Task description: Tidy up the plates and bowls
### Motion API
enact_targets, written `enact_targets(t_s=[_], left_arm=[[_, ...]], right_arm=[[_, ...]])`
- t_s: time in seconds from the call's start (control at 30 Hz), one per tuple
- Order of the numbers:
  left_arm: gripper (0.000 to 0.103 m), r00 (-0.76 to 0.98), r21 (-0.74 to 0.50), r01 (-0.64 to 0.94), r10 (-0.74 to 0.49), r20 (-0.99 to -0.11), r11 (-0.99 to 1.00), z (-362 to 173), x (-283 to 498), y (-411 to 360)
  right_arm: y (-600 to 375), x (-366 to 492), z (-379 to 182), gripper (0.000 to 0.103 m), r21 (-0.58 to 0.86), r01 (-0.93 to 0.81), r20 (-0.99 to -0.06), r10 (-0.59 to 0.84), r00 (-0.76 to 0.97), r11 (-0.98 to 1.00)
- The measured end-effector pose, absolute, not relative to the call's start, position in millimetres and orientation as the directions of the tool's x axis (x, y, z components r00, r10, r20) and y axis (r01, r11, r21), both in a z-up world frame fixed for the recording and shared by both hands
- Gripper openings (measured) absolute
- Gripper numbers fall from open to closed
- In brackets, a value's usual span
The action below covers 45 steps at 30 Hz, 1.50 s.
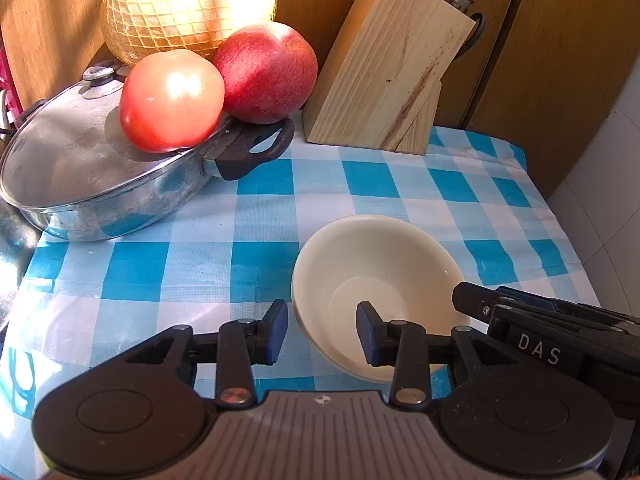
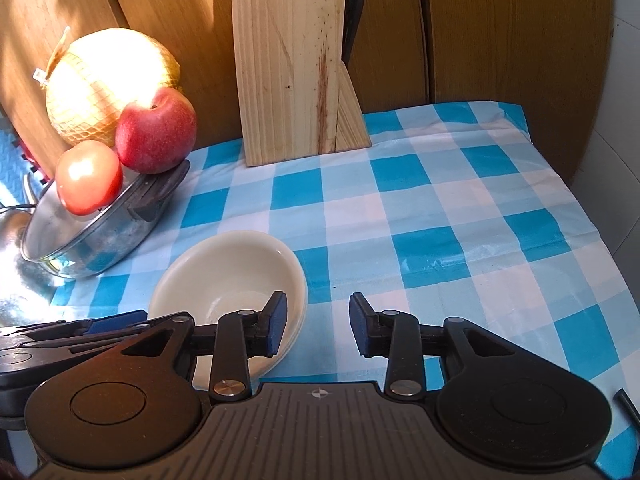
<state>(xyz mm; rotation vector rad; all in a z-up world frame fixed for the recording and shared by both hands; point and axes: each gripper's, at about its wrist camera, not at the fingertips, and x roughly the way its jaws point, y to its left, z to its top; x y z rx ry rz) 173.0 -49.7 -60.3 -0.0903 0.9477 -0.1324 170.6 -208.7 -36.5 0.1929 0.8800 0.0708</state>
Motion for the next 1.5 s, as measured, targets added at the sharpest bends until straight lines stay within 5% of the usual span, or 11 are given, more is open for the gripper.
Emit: enact_targets(t_s=[0.33, 0.6, 0.77, 1.5], left_arm=[[0.032, 0.549, -0.119, 0.055, -0.129, -0.826, 0.991, -75, 179, -50], [0.032, 0.529, -0.116, 0.07, -0.135, -0.838, 0.991, -83, 183, -55], [0.023, 0.519, -0.113, 0.094, -0.145, -0.842, 0.989, -84, 184, -61], [0.023, 0.634, -0.126, 0.125, -0.177, -0.753, 0.984, -28, 149, -63]], right_arm=[[-215, 177, -53, 0.042, 0.3, 0.043, -0.774, 0.217, 0.594, 0.953], [-211, 185, -60, 0.019, 0.354, 0.03, -0.77, 0.272, 0.578, 0.935], [-211, 186, -61, 0.017, 0.358, 0.03, -0.771, 0.277, 0.573, 0.933], [-213, 152, -1, 0.017, 0.341, -0.029, -0.675, 0.267, 0.688, 0.939]])
